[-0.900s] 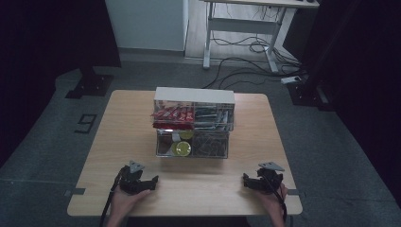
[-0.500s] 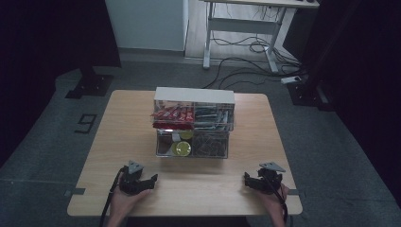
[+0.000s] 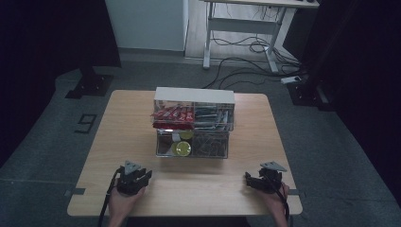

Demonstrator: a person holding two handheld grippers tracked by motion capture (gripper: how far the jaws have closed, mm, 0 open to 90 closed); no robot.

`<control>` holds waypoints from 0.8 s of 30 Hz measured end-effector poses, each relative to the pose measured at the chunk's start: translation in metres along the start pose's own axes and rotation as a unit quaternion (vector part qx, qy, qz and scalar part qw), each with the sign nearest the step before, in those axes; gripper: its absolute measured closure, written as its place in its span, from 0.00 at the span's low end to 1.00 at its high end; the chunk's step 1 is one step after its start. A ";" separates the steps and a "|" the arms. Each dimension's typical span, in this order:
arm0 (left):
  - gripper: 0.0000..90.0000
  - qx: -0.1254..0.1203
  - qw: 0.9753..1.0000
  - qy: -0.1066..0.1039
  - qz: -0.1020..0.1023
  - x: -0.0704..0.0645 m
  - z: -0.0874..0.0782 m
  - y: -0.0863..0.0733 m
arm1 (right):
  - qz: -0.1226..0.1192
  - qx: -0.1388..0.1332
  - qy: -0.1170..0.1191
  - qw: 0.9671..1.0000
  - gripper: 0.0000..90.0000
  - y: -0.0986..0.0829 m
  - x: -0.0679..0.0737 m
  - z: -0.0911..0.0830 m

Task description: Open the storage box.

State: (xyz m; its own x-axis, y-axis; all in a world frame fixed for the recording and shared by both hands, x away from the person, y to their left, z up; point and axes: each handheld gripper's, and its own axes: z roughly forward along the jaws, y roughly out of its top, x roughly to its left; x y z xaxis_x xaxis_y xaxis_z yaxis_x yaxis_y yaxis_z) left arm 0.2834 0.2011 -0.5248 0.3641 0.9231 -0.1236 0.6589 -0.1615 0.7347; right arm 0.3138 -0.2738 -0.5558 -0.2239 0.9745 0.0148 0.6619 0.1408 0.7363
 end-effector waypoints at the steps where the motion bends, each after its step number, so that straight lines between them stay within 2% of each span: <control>1: 0.91 -0.001 1.000 -0.005 -0.002 0.000 -0.002 0.000 | 0.000 0.000 0.000 1.000 0.12 0.000 0.000 0.000; 2: 0.94 -0.008 1.000 -0.020 -0.008 -0.001 -0.006 0.002 | 0.000 0.000 0.000 1.000 0.12 0.000 0.000 0.000; 3: 0.97 -0.011 1.000 -0.025 -0.008 -0.002 -0.009 0.003 | 0.000 0.000 0.000 1.000 0.12 0.000 0.000 0.000; 5: 1.00 -0.016 0.999 -0.028 -0.005 -0.003 -0.011 0.004 | 0.000 0.000 0.000 1.000 0.12 0.000 0.000 0.000; 10: 1.00 -0.035 0.998 -0.044 0.008 -0.008 -0.026 0.015 | 0.002 -0.002 -0.002 1.000 0.14 0.000 0.000 0.000; 21: 1.00 -0.052 0.997 -0.062 0.012 -0.014 -0.033 0.034 | 0.002 -0.002 -0.001 1.000 0.15 0.001 -0.002 0.000; 23: 1.00 -0.065 0.996 -0.059 0.026 -0.018 -0.041 0.041 | 0.001 -0.003 0.001 1.000 0.15 0.001 -0.003 0.000; 24: 1.00 -0.065 0.996 -0.059 0.026 -0.018 -0.041 0.041 | 0.001 -0.003 0.001 1.000 0.15 0.001 -0.003 0.000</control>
State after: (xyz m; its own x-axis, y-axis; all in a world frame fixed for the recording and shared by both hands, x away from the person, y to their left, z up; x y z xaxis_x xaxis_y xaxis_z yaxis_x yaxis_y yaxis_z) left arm 0.2770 0.1922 -0.4648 0.4757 0.8659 -0.1547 0.5487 -0.1546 0.8216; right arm 0.3152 -0.2766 -0.5556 -0.2249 0.9742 0.0180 0.6575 0.1381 0.7407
